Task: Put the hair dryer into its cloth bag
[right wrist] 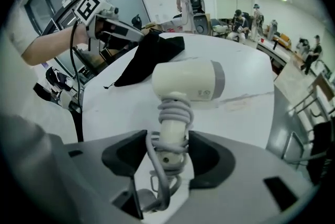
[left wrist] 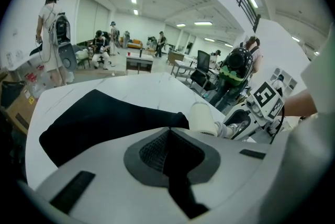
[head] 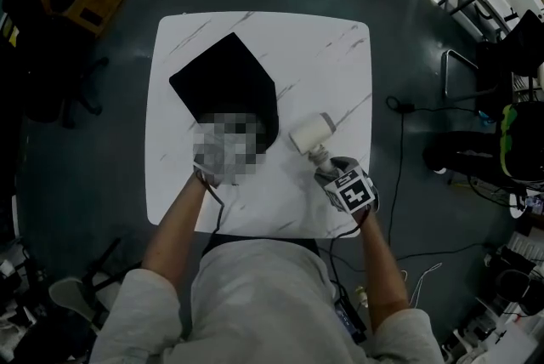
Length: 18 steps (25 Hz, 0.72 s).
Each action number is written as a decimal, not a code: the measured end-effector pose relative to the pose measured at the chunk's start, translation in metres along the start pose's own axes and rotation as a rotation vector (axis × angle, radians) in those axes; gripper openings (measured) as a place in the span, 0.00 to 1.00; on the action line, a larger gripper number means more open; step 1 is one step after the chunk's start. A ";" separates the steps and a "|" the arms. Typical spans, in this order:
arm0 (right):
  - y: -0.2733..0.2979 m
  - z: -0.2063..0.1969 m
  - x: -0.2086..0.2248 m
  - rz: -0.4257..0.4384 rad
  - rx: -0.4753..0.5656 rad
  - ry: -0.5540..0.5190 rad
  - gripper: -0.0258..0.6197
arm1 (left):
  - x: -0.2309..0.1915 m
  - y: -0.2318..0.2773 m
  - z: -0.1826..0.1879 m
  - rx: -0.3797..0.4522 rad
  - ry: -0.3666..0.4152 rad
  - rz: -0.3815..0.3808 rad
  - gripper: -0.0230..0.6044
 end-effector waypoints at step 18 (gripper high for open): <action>0.031 0.018 0.017 -0.090 -0.095 0.189 0.45 | 0.001 0.006 -0.001 -0.003 -0.008 -0.029 0.05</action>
Point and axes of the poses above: the fingertips, and each gripper's own axes: y forward along the fingers, x to its right, z out of its top, the point moved 4 cm from there along -y, backward along the fingers, and after that the axes turned 9 degrees about x, right-handed, at the moved point
